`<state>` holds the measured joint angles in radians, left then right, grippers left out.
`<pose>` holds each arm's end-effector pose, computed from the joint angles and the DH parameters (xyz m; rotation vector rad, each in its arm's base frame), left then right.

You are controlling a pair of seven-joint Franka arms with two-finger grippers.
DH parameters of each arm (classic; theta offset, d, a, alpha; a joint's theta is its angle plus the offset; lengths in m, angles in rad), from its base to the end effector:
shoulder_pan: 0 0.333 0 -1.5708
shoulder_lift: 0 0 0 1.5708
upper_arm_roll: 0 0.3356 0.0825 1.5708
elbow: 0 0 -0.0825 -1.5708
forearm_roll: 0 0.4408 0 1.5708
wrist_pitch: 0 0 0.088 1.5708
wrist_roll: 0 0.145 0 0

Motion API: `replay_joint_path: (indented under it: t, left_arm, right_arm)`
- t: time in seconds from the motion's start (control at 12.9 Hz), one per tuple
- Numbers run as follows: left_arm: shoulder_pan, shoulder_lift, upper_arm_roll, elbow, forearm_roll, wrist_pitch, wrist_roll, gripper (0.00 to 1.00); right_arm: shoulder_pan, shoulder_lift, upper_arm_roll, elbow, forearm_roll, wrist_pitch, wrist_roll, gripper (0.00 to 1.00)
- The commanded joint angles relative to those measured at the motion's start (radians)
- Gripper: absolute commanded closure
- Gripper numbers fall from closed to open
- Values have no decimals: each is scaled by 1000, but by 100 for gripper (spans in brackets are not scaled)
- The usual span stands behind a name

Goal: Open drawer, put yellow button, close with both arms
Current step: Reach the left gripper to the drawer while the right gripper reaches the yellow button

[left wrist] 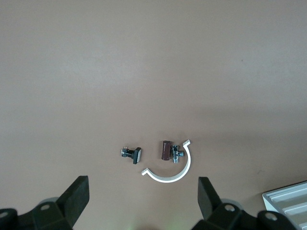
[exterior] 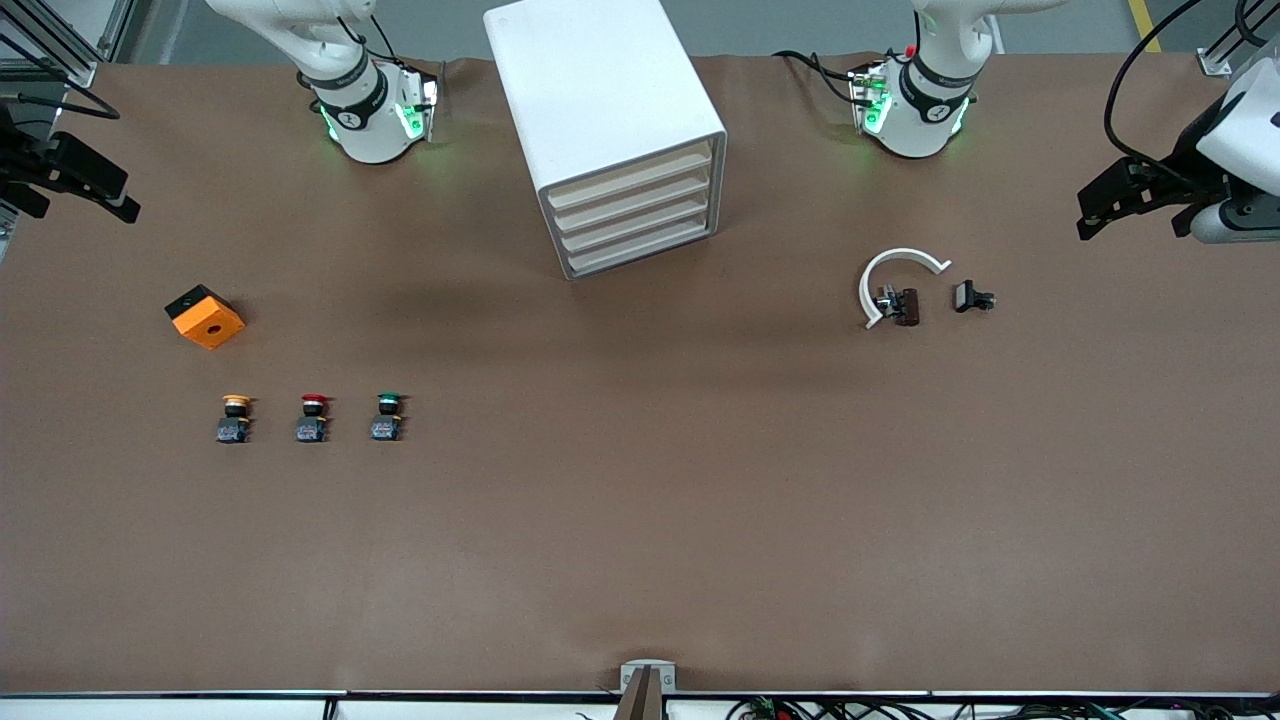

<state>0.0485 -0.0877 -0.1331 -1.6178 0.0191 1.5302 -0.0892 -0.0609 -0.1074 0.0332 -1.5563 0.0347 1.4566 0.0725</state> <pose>0.5760 -0.0492 0.6295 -3.1109 -0.0091 -0.0031 0.5626 -0.0092 0.6667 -3.1069 0.1497 -0.0108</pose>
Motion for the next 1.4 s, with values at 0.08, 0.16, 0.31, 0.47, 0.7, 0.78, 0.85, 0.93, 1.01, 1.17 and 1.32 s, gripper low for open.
replay_joint_path:
  t: [0.08,0.16,0.31,0.47,0.7,0.78,0.85,0.93,1.01,1.17,1.32]
  left_arm:
    - [2,8,-3,26,12,-21,22,0]
    - [1,11,-3,27,12,-21,17,0]
    - [-4,31,-3,35,10,-21,8,0]
    - [-9,68,-6,38,-5,-15,0,0]
    - [-12,146,-48,36,-7,34,-134,0]
    - [-13,175,-72,36,-7,51,-223,0]
    - [-13,206,-97,36,-7,67,-315,0]
    - [-13,238,-126,36,-7,86,-419,0]
    - [-16,275,-155,36,-7,109,-528,0]
    - [-32,347,-200,38,-8,152,-746,0]
    - [-114,445,-214,42,-16,172,-1027,0]
  right_arm:
    - [-16,-26,8,-21,22,-2,21,0]
    - [-16,-26,8,-21,22,-4,18,0]
    - [-16,-26,8,-21,22,-4,16,0]
    - [-16,-26,8,-21,22,-4,15,0]
    - [-16,-25,8,-21,22,-4,9,0]
    - [-16,-25,8,-21,22,-4,7,0]
    - [-17,-25,8,-21,22,-4,7,0]
    - [-16,-23,8,-19,22,-2,9,0]
    - [-16,-21,8,-12,22,-1,10,0]
    - [-19,-12,8,11,21,-4,10,0]
    - [-20,-9,8,15,22,2,21,0]
